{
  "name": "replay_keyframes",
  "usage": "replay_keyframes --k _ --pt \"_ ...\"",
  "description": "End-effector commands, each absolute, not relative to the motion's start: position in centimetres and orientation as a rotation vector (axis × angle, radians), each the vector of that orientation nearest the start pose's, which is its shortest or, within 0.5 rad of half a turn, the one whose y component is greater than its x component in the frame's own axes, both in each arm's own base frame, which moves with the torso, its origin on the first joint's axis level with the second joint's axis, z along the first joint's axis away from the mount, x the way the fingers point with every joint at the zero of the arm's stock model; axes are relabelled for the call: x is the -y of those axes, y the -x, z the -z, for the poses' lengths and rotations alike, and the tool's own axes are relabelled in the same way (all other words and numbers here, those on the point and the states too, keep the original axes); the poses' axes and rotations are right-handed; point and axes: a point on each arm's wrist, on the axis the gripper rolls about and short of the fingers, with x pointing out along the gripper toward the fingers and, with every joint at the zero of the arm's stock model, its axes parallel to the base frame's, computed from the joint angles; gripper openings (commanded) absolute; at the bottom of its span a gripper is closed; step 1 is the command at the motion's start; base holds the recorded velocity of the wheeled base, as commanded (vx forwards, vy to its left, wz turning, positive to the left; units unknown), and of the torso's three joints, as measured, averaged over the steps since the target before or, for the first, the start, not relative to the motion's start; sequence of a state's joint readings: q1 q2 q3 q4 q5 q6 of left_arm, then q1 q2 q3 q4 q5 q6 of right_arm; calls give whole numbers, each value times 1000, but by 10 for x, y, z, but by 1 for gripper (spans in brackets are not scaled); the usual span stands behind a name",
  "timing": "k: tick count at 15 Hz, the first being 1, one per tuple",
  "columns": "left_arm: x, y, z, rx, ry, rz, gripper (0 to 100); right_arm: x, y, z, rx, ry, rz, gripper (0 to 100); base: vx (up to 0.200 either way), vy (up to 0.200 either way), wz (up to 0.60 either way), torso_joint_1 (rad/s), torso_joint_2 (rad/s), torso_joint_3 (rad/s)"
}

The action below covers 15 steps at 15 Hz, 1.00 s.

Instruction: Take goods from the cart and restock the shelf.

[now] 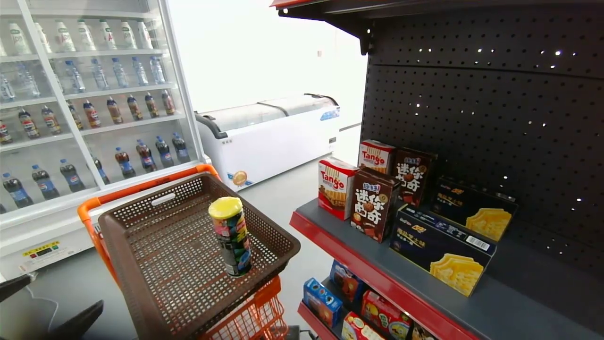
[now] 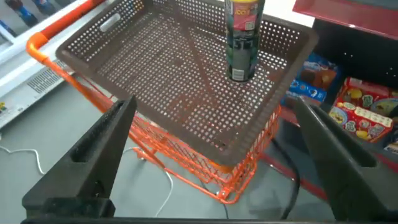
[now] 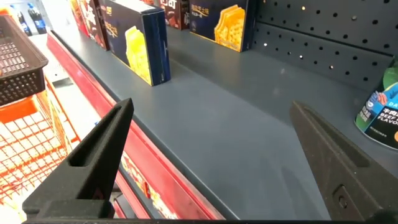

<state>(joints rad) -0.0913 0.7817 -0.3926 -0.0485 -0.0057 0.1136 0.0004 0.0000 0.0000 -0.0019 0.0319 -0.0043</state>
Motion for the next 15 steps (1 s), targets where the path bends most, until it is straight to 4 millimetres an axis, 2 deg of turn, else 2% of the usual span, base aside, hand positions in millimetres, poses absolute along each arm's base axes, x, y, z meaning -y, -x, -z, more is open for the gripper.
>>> replay_keyframes --k 1,4,7,11,13,15 --pt "17 -124 -168 -459 -143 164 100 -1 23 -76 3 5 -34 100 0 0 0 0 0 0" --pt "24 -168 -148 -537 -144 180 100 -1 23 -76 3 5 -34 100 0 0 0 0 0 0" --pt "30 -210 -134 -490 -133 208 100 -1 23 -76 2 5 -34 100 0 0 0 0 0 0" --pt "38 -256 -110 -463 -133 215 100 -1 23 -76 3 5 -34 100 0 0 0 0 0 0" --pt "43 -272 -95 -434 -141 223 100 -1 23 -76 3 5 -34 100 0 0 0 0 0 0" --pt "45 -279 -81 -427 -140 223 100 -1 23 -76 3 5 -32 100 0 0 0 0 0 0"
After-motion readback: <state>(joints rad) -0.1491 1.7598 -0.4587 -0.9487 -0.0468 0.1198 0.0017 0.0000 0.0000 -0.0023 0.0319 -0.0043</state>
